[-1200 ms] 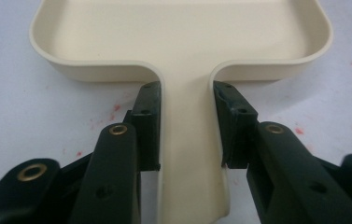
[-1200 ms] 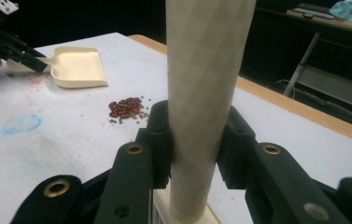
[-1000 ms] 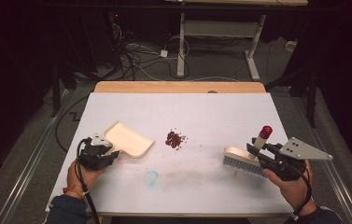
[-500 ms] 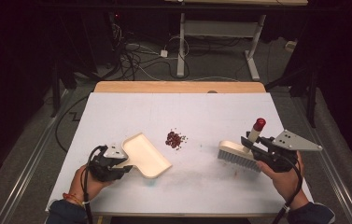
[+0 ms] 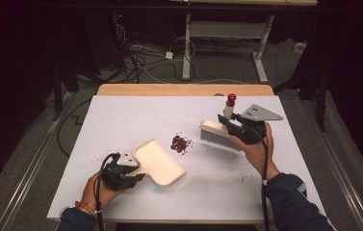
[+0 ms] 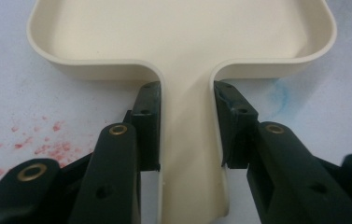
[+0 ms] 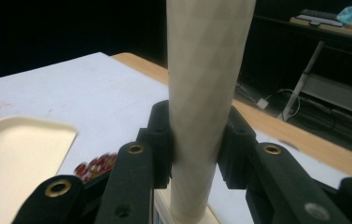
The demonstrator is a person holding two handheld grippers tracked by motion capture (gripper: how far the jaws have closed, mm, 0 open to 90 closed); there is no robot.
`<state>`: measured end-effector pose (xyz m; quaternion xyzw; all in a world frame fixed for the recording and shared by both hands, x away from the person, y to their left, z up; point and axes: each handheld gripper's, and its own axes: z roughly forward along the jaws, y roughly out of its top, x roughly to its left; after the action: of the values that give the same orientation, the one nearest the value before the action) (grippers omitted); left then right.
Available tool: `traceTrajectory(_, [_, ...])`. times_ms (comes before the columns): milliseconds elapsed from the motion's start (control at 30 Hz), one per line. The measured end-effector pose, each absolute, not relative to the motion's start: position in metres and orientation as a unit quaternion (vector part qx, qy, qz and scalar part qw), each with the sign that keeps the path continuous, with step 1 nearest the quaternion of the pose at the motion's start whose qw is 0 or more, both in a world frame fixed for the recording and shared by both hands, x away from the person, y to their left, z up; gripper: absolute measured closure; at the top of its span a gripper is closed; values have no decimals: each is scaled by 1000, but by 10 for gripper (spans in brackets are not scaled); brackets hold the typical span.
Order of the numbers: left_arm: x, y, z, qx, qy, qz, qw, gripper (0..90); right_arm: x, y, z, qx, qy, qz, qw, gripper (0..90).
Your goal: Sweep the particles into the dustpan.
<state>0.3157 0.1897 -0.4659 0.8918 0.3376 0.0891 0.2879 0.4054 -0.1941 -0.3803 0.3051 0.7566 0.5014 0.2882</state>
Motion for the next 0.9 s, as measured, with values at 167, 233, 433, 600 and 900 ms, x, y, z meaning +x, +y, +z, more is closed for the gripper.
traceTrajectory(167, [319, 189, -467, 890, 342, 80, 290, 634, 437, -165, -374, 324, 750, 502, 284, 705])
traceTrajectory(233, [320, 190, -467, 890, 342, 80, 290, 634, 445, -152, -370, 318, 754, 495, 293, 705])
traceTrajectory(433, [320, 188, -470, 886, 353, 82, 289, 634, 468, -114, -374, 303, 770, 474, 301, 705])
traceTrajectory(600, [318, 183, -475, 885, 361, 85, 282, 634, 472, -107, -390, 327, 763, 463, 313, 705])
traceTrajectory(900, [316, 175, -476, 887, 361, 99, 271, 634, 448, -93, -407, 316, 770, 452, 321, 705])
